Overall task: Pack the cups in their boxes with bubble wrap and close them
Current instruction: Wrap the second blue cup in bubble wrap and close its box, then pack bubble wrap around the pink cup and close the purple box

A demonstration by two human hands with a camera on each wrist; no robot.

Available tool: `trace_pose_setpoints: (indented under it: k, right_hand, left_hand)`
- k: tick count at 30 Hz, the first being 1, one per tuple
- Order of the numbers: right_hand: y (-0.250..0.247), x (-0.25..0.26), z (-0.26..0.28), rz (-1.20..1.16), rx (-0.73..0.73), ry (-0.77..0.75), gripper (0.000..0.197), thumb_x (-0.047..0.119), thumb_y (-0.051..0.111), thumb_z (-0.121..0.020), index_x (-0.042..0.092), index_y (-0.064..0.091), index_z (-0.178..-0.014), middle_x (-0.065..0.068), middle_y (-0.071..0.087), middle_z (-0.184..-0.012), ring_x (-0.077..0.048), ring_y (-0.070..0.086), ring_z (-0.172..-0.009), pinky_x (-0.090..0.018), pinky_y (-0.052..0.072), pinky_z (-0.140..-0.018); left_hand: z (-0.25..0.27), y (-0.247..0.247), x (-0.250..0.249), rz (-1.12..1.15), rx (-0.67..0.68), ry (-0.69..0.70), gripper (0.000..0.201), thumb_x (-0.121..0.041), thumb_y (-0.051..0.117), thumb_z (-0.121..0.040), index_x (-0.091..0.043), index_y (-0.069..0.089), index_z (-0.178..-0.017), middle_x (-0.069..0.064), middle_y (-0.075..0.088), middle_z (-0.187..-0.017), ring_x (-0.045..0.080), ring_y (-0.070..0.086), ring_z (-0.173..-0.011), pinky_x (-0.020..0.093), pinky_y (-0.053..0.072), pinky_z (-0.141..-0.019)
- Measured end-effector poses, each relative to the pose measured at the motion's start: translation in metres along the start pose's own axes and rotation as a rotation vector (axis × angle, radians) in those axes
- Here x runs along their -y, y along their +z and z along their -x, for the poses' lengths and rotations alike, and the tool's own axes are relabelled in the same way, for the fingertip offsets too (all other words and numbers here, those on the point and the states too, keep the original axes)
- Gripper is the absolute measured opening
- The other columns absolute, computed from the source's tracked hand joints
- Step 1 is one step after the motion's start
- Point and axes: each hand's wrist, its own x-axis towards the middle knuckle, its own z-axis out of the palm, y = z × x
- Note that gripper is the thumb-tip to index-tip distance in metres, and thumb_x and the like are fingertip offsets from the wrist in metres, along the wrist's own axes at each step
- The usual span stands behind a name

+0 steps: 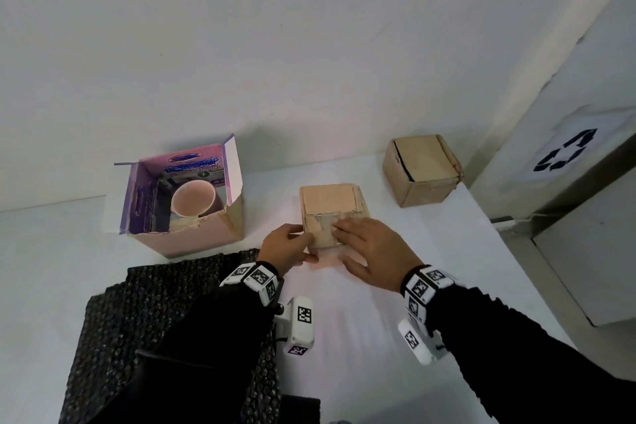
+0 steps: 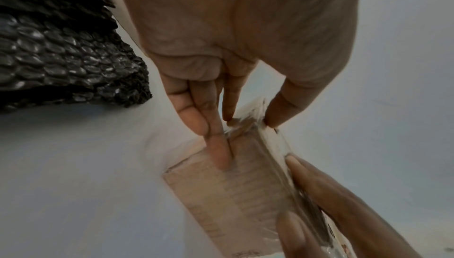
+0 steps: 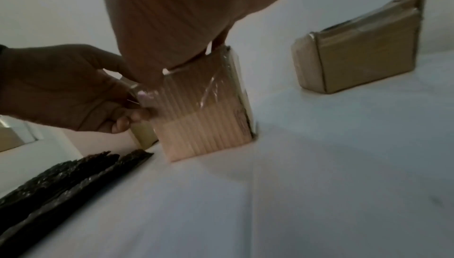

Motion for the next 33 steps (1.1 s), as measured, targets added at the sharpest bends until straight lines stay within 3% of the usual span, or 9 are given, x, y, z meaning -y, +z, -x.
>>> trace_pose_setpoints:
  k: [4, 7, 9, 11, 15, 18, 20, 23, 33]
  right_hand:
    - [0.005, 0.005, 0.014, 0.014, -0.051, 0.021, 0.039, 0.030, 0.063, -0.089, 0.011, 0.060, -0.123, -0.007, 0.057, -0.130, -0.024, 0.052, -0.120, -0.040, 0.043, -0.100]
    - [0.009, 0.012, -0.002, 0.088, 0.054, 0.108, 0.063, 0.031, 0.058, -0.086, 0.009, 0.041, -0.142, -0.008, 0.041, -0.148, -0.026, 0.038, -0.136, -0.039, 0.033, -0.111]
    - [0.013, 0.015, -0.013, 0.140, 0.148, 0.113, 0.062, 0.030, 0.044, -0.088, 0.011, 0.035, -0.146, -0.008, 0.036, -0.152, -0.026, 0.034, -0.140, -0.041, 0.030, -0.114]
    - [0.017, 0.015, -0.017, 0.157, 0.149, 0.095, 0.054, 0.023, 0.040, -0.089, 0.011, 0.044, -0.142, -0.008, 0.045, -0.147, -0.027, 0.041, -0.136, -0.043, 0.036, -0.111]
    - [0.022, 0.010, -0.003, 0.115, 0.010, 0.065, 0.046, 0.001, 0.062, -0.081, 0.010, 0.059, -0.127, -0.008, 0.058, -0.132, -0.028, 0.054, -0.121, -0.041, 0.047, -0.099]
    - [0.020, 0.004, -0.002, 0.108, -0.032, 0.076, 0.038, 0.002, 0.064, -0.081, 0.011, 0.062, -0.118, -0.006, 0.061, -0.123, -0.026, 0.056, -0.109, -0.039, 0.050, -0.089]
    - [0.017, -0.003, -0.008, 0.097, -0.039, 0.088, 0.037, 0.002, 0.064, -0.080, 0.013, 0.061, -0.114, -0.005, 0.061, -0.118, -0.025, 0.055, -0.105, -0.038, 0.049, -0.084]
    - [0.013, -0.018, -0.016, 0.084, -0.011, 0.105, 0.033, 0.001, 0.057, -0.081, 0.013, 0.059, -0.112, -0.005, 0.058, -0.114, -0.026, 0.053, -0.102, -0.038, 0.048, -0.083]
    - [0.003, -0.068, -0.059, -0.011, 0.119, 0.117, 0.038, 0.008, 0.036, -0.080, 0.012, 0.057, -0.111, -0.008, 0.056, -0.114, -0.028, 0.052, -0.104, -0.039, 0.048, -0.083]
  left_hand:
    - [0.003, 0.000, 0.003, -0.008, 0.061, 0.031, 0.026, -0.011, 0.053, -0.090, -0.007, 0.060, -0.114, 0.012, 0.072, -0.097, 0.024, 0.073, -0.077, 0.023, 0.047, -0.059]
    - [0.004, -0.002, 0.004, -0.053, 0.104, 0.066, 0.023, -0.014, 0.050, -0.094, -0.011, 0.061, -0.114, 0.008, 0.071, -0.098, 0.022, 0.073, -0.080, 0.022, 0.045, -0.059]
    - [0.004, -0.003, 0.003, -0.090, 0.112, 0.101, 0.023, -0.017, 0.049, -0.096, -0.013, 0.062, -0.115, 0.005, 0.071, -0.093, 0.021, 0.073, -0.081, 0.022, 0.045, -0.060]
    - [0.004, -0.004, 0.004, -0.126, 0.107, 0.131, 0.022, -0.021, 0.050, -0.097, -0.014, 0.061, -0.115, 0.005, 0.073, -0.091, 0.020, 0.073, -0.081, 0.026, 0.048, -0.065]
    - [0.004, -0.001, 0.006, -0.158, 0.063, 0.160, 0.020, -0.027, 0.053, -0.097, -0.017, 0.058, -0.114, 0.005, 0.074, -0.088, 0.016, 0.073, -0.077, 0.030, 0.052, -0.070]
    - [-0.004, 0.002, 0.007, -0.240, 0.002, 0.155, 0.028, -0.038, 0.054, -0.096, -0.016, 0.057, -0.113, 0.001, 0.072, -0.096, 0.015, 0.072, -0.073, 0.027, 0.052, -0.063]
    - [-0.013, 0.004, 0.007, -0.336, -0.067, 0.185, 0.030, -0.047, 0.055, -0.093, -0.019, 0.060, -0.104, -0.001, 0.069, -0.099, 0.018, 0.069, -0.076, 0.032, 0.053, -0.071]
    - [-0.024, 0.014, 0.004, -0.329, -0.127, 0.207, 0.031, -0.051, 0.057, -0.090, -0.021, 0.062, -0.096, 0.000, 0.069, -0.097, 0.023, 0.066, -0.082, 0.042, 0.053, -0.084]
    - [-0.062, 0.032, -0.027, -0.423, -0.245, 0.194, 0.034, -0.047, 0.055, -0.093, -0.015, 0.065, -0.101, 0.003, 0.071, -0.099, 0.024, 0.067, -0.087, 0.037, 0.051, -0.082]
